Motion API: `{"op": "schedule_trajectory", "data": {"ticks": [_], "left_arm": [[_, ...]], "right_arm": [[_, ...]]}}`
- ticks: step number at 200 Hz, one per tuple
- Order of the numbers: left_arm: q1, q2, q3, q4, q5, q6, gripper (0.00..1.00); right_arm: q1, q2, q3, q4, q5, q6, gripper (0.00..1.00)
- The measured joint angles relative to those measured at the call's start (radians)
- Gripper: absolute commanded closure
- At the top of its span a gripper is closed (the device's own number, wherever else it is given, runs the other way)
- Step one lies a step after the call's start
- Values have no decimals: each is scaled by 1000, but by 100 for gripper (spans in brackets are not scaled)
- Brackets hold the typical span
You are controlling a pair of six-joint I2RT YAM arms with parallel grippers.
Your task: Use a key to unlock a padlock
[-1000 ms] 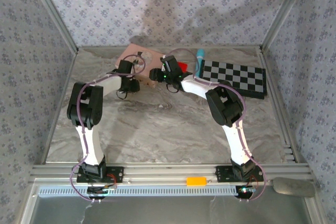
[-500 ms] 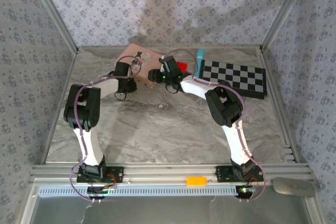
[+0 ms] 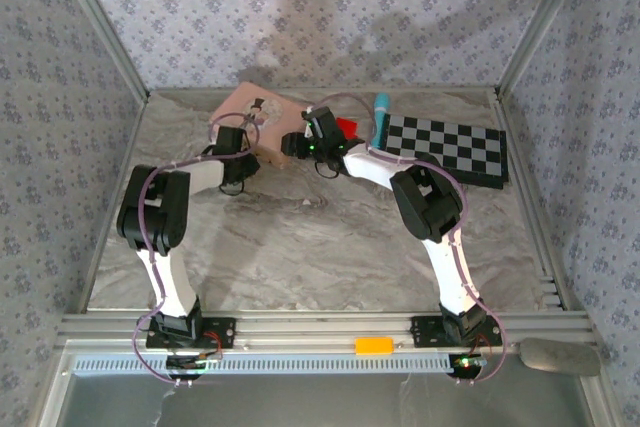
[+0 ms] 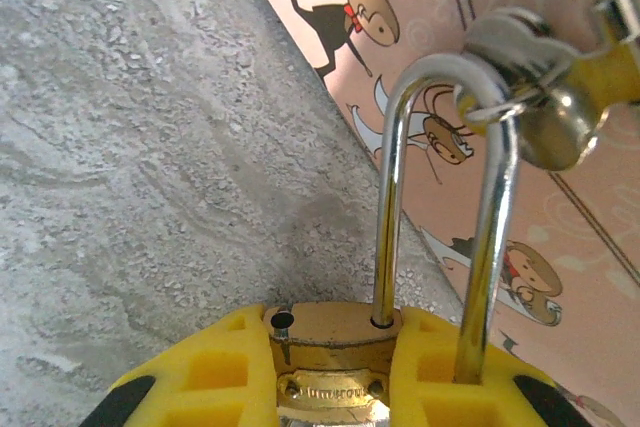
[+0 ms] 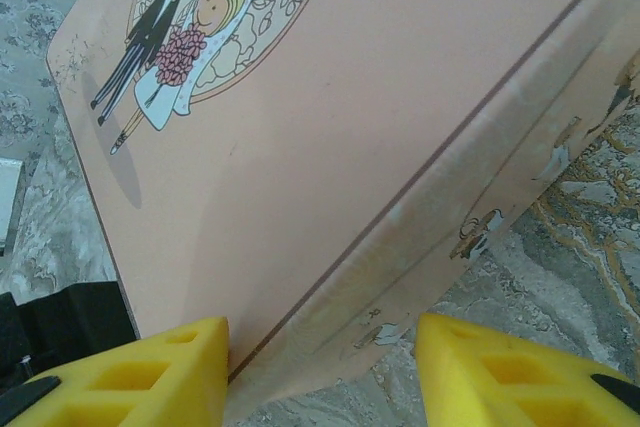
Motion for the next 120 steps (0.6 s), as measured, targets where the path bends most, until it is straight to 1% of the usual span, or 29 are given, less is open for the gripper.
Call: {"op": "schedule_trajectory", "data": {"ticks": [37, 64, 95, 120], "left_arm": [[-2, -1, 0, 2, 3, -8, 94], [-27, -11, -20, 21, -19, -6, 94], [-71, -61, -113, 86, -55, -32, 94], [-108, -135, -214, 124, -62, -74, 94]], "right_arm": [[0, 1, 2, -2, -4, 3, 46], [-7, 0, 2, -3, -21, 3, 45], [-20, -20, -19, -20, -42, -1, 46], [-24, -71, -79, -29, -63, -5, 46]]}}
